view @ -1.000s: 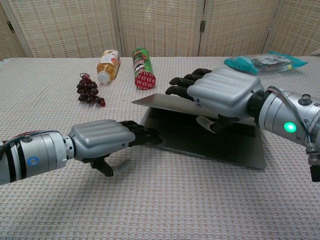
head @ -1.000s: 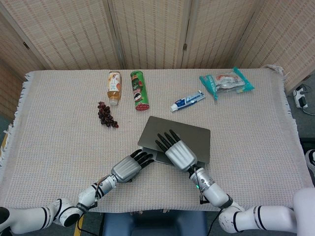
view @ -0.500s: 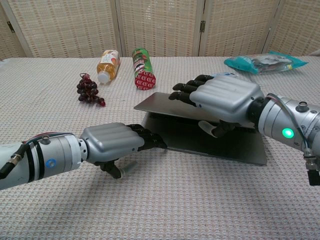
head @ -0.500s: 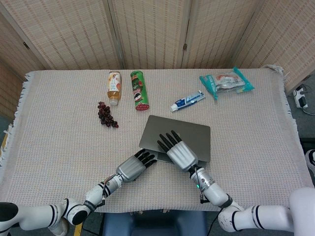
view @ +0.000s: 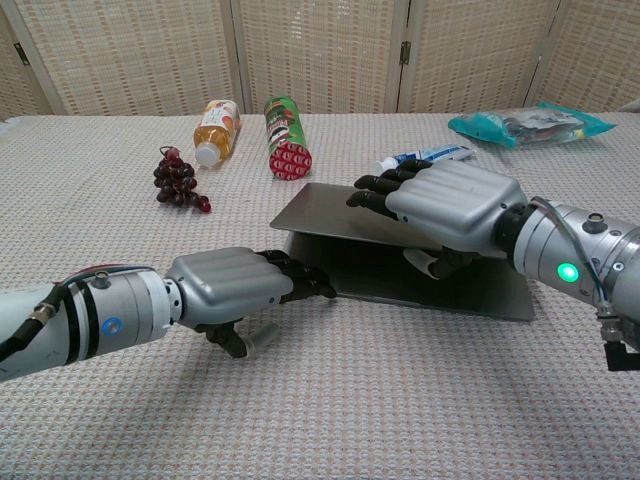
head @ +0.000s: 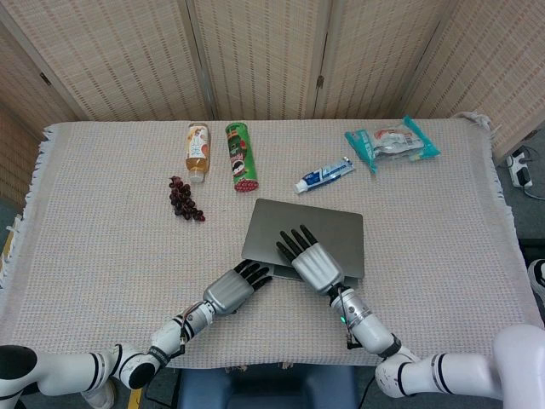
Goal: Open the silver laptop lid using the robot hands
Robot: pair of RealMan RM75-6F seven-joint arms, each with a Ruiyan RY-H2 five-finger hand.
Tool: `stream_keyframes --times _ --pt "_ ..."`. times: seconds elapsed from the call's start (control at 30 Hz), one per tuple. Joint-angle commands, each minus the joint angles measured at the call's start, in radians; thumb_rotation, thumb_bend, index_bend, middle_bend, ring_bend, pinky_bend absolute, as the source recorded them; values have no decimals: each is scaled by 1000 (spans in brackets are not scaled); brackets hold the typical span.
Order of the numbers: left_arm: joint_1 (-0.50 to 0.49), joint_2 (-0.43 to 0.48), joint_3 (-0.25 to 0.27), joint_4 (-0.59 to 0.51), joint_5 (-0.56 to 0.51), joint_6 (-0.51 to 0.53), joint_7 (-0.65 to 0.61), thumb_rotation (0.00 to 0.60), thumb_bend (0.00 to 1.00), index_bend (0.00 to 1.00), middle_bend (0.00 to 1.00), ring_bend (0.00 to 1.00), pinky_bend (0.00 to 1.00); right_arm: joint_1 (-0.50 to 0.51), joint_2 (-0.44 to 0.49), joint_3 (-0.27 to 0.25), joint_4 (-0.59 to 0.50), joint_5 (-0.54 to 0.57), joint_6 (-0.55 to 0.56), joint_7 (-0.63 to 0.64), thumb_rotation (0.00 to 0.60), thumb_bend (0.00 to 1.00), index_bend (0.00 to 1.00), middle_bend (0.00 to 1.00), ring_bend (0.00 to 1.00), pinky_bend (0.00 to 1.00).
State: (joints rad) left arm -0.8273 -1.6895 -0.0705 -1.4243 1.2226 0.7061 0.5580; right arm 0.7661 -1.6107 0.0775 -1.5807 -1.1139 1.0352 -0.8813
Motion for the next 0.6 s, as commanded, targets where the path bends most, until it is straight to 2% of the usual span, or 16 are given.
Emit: stream_keyframes --times 0.03,0.33,0.6 --pt "-6 1 5 -5 -11 4 6 600 705 59 127 0 0 3 3 11 7 5 7 4 600 591 0 0 0 0" --pt "-21 7 17 -16 -42 15 11 600 705 61 126 0 0 26 81 85 -27 37 29 11 600 591 0 0 0 0" --pt "-33 12 28 -34 -62 28 21 600 705 61 126 0 0 58 159 170 -31 118 27 30 600 590 0 0 0 0"
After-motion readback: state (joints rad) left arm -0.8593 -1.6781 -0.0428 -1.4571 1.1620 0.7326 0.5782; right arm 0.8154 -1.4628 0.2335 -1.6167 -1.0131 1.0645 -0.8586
